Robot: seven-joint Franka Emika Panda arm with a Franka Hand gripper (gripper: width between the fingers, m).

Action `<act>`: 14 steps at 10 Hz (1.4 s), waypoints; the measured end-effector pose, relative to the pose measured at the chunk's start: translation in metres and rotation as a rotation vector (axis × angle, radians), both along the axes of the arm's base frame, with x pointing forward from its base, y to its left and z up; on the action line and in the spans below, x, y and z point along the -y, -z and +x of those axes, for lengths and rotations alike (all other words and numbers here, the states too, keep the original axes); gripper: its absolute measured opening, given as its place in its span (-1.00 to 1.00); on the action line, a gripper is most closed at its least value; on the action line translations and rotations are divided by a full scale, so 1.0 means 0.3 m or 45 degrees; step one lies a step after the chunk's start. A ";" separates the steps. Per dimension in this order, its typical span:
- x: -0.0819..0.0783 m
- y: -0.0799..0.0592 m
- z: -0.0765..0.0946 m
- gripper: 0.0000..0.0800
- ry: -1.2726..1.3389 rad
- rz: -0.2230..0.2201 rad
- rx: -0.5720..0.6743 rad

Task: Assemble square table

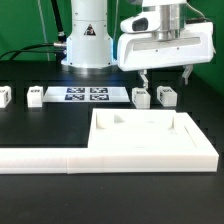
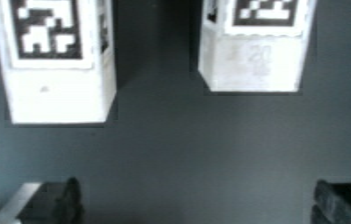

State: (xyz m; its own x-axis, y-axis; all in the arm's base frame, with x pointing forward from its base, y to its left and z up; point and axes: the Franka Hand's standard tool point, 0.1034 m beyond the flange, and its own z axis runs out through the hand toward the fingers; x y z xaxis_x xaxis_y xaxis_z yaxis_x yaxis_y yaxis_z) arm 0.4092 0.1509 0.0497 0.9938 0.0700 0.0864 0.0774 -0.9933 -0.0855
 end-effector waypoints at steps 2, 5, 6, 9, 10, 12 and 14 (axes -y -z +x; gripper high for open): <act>-0.010 0.003 -0.007 0.62 -0.018 -0.003 -0.014; -0.007 0.013 -0.031 0.62 -0.030 -0.032 -0.173; -0.015 0.011 -0.034 0.62 -0.037 -0.047 -0.271; -0.032 0.004 -0.061 0.62 -0.061 -0.079 -0.500; -0.031 -0.001 -0.071 0.62 -0.066 -0.092 -0.608; -0.031 0.008 -0.066 0.62 -0.067 -0.105 -0.737; -0.027 0.011 -0.088 0.62 -0.077 -0.130 -0.936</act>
Offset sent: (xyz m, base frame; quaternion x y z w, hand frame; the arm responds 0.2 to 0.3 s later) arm 0.0000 0.0000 0.0000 0.0000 -0.0650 0.0000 0.9979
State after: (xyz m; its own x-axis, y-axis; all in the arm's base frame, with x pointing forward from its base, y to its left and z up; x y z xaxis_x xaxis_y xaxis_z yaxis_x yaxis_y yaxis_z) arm 0.3828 0.1590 0.0466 0.7870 0.0986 -0.6091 0.0907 -0.9949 -0.0439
